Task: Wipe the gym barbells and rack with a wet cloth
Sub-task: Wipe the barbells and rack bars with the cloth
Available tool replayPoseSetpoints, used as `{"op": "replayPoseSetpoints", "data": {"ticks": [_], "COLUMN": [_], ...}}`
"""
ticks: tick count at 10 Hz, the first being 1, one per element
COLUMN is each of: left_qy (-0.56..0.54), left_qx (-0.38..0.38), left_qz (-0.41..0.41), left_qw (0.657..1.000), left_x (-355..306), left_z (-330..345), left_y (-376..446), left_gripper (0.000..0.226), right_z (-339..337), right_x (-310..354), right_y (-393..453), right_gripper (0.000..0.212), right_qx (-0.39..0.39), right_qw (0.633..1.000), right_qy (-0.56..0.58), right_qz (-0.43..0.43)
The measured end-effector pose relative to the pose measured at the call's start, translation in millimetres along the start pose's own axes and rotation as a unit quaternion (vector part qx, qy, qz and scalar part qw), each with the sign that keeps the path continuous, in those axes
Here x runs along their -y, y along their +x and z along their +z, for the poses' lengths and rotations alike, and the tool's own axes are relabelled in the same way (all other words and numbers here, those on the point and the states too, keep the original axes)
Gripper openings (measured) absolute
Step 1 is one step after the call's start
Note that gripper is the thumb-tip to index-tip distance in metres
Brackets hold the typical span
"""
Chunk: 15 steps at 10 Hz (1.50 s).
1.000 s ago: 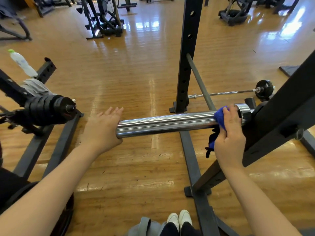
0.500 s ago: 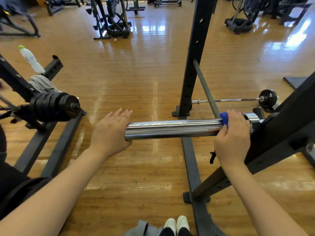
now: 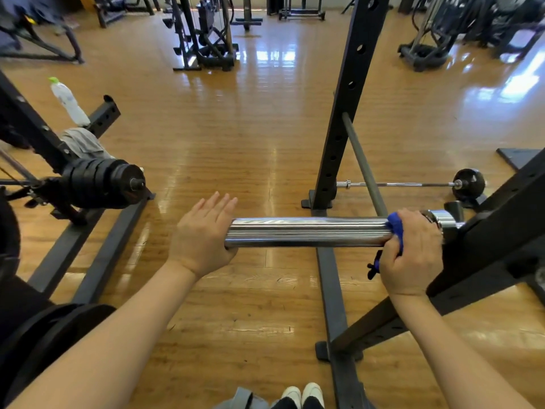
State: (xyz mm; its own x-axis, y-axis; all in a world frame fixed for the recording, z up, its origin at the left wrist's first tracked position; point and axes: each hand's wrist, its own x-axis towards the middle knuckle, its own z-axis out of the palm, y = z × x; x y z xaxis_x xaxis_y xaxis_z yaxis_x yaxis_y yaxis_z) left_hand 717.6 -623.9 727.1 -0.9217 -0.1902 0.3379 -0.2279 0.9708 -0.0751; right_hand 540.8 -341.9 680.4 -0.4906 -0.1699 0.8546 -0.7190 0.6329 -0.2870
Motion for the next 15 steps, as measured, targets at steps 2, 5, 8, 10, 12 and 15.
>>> {"op": "replayPoseSetpoints", "data": {"ticks": [2,5,8,10,12,15], "left_qy": [0.015,0.031,0.056,0.060,0.063,0.051], "left_qx": [-0.006,-0.003,-0.002,0.012,-0.005,-0.012], "left_qz": [0.004,-0.008,-0.019,-0.032,-0.025,-0.031], "left_qw": [1.000,0.999,0.998,0.998,0.998,0.998], "left_x": [0,-1,-4,-8,-10,-8], "left_z": [3,3,1,-5,-2,1], "left_y": [0,1,1,1,2,0], "left_gripper": [0.077,0.067,0.065,0.067,0.068,0.066], "right_z": [3,4,2,-7,-18,-10], "right_x": [0,-5,-10,-11,-20,-19], "right_y": [0,-3,-5,-2,-3,-9], "right_gripper": [0.036,0.035,0.035,0.037,0.042,0.042], "right_qx": [-0.002,-0.003,0.003,0.041,0.094,0.040], "right_qw": [1.000,1.000,0.999,0.997,0.991,0.996], "right_qy": [0.004,0.023,0.038,0.055,0.072,0.059], "right_qz": [0.008,-0.009,-0.022,-0.025,-0.065,-0.052]}}
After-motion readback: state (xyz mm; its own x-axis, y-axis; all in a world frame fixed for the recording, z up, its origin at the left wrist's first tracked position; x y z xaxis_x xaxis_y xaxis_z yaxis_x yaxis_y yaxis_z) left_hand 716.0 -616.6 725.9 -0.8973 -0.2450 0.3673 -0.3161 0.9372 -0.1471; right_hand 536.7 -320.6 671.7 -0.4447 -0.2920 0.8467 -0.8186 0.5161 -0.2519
